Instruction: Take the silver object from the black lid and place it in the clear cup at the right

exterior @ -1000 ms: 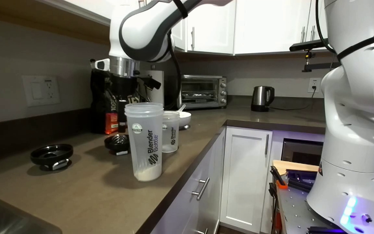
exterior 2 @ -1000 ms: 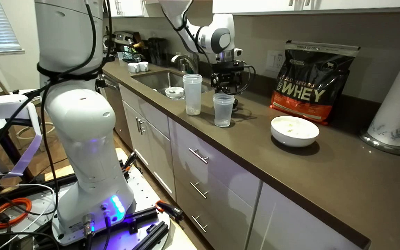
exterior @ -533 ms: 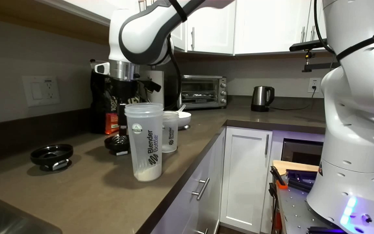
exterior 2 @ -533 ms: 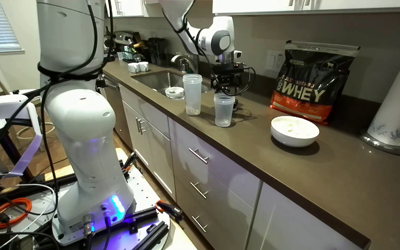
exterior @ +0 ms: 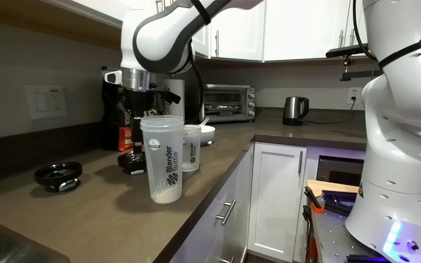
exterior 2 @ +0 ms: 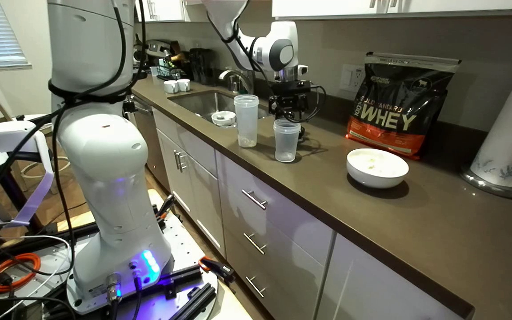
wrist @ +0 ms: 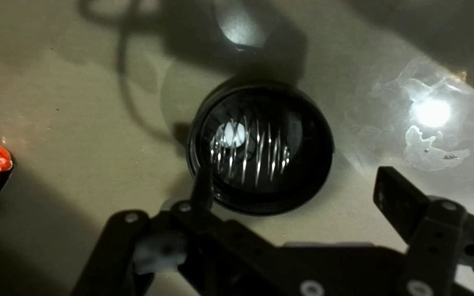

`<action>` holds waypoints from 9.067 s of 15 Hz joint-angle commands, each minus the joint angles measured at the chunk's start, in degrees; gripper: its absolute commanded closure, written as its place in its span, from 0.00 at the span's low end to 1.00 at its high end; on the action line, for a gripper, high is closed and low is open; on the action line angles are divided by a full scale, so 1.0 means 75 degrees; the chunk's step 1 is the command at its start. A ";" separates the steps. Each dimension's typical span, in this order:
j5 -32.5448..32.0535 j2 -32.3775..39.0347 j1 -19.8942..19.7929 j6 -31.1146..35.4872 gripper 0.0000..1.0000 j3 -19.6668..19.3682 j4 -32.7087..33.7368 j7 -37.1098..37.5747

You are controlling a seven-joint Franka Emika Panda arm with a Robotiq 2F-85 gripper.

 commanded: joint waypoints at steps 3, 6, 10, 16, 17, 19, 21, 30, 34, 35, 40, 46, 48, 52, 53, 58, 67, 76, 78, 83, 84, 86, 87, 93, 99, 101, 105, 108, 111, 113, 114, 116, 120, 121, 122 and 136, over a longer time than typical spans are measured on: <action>-0.0281 -0.0197 -0.0066 -0.0090 0.00 0.0160 -0.0046 0.0154; -0.0525 -0.0305 -0.0053 -0.0244 0.00 0.0120 0.0027 0.0125; -0.1071 -0.0265 -0.0068 -0.0148 0.00 0.0102 0.0091 -0.0129; -0.1291 -0.0040 -0.0146 0.0394 0.00 0.0138 0.0070 -0.0323; -0.1226 -0.0005 -0.0165 0.0523 0.00 0.0155 0.0062 -0.0333; -0.1089 0.0097 -0.0212 0.0757 0.00 0.0197 0.0081 -0.0376; -0.1005 0.0187 -0.0246 0.0882 0.00 0.0235 0.0113 -0.0411; -0.1045 0.0359 -0.0333 0.0870 0.21 0.0280 0.0149 -0.0420; -0.1035 0.0403 -0.0354 0.0825 0.29 0.0289 0.0168 -0.0411; -0.1023 0.0414 -0.0367 0.0806 0.29 0.0298 0.0179 -0.0419; -0.0931 0.0444 -0.0417 0.0710 0.42 0.0344 0.0208 -0.0442; -0.0819 0.0460 -0.0434 0.0502 0.35 0.0389 0.0219 -0.0448; -0.0823 0.0475 -0.0429 0.0446 0.30 0.0394 0.0217 -0.0435; -0.0802 0.0519 -0.0430 0.0385 0.47 0.0432 0.0215 -0.0433; -0.0792 0.0526 -0.0432 0.0374 0.49 0.0444 0.0213 -0.0430; -0.0798 0.0559 -0.0427 0.0373 0.77 0.0482 0.0222 -0.0413; -0.0855 0.0502 -0.0425 0.0159 0.97 0.0461 0.0338 -0.0405; -0.0927 0.0373 -0.0452 0.0107 0.97 0.0402 0.0345 -0.0386; -0.0927 0.0341 -0.0459 0.0094 0.97 0.0393 0.0358 -0.0396; -0.0958 0.0238 -0.0455 0.0034 0.97 0.0373 0.0374 -0.0404; -0.0961 0.0199 -0.0455 0.0008 0.97 0.0370 0.0364 -0.0406; -0.0974 0.0104 -0.0446 -0.0076 0.97 0.0360 0.0337 -0.0399; -0.0982 0.0051 -0.0440 -0.0123 0.97 0.0355 0.0318 -0.0393; -0.1009 -0.0422 -0.0405 -0.0371 0.97 0.0331 0.0164 -0.0358; -0.0999 -0.1075 -0.0369 -0.0566 0.97 0.0303 -0.0093 -0.0365; -0.1079 -0.1316 -0.0348 -0.0601 0.97 0.0264 -0.0233 -0.0296; -0.1075 -0.1861 -0.0364 -0.0557 0.97 0.0154 -0.0626 -0.0298; -0.1082 -0.2249 -0.0368 -0.0528 0.97 0.0024 -0.0917 -0.0304; -0.1025 -0.2557 -0.0344 -0.0571 0.98 -0.0093 -0.1125 -0.0350; -0.1082 -0.2763 -0.0323 -0.0591 0.98 -0.0152 -0.1256 -0.0318; -0.1102 -0.2859 -0.0310 -0.0638 0.98 -0.0168 -0.1310 -0.0299; -0.1118 -0.3018 -0.0299 -0.0669 0.98 -0.0203 -0.1436 -0.0269; -0.1069 -0.3231 -0.0291 -0.0784 0.98 -0.0306 -0.1699 -0.0274; -0.1099 -0.3270 -0.0293 -0.0824 0.98 -0.0324 -0.1762 -0.0245; -0.1101 -0.3312 -0.0291 -0.0861 0.98 -0.0345 -0.1834 -0.0239; -0.0867 -0.4020 -0.0157 -0.1426 0.98 -0.0458 -0.2700 -0.0165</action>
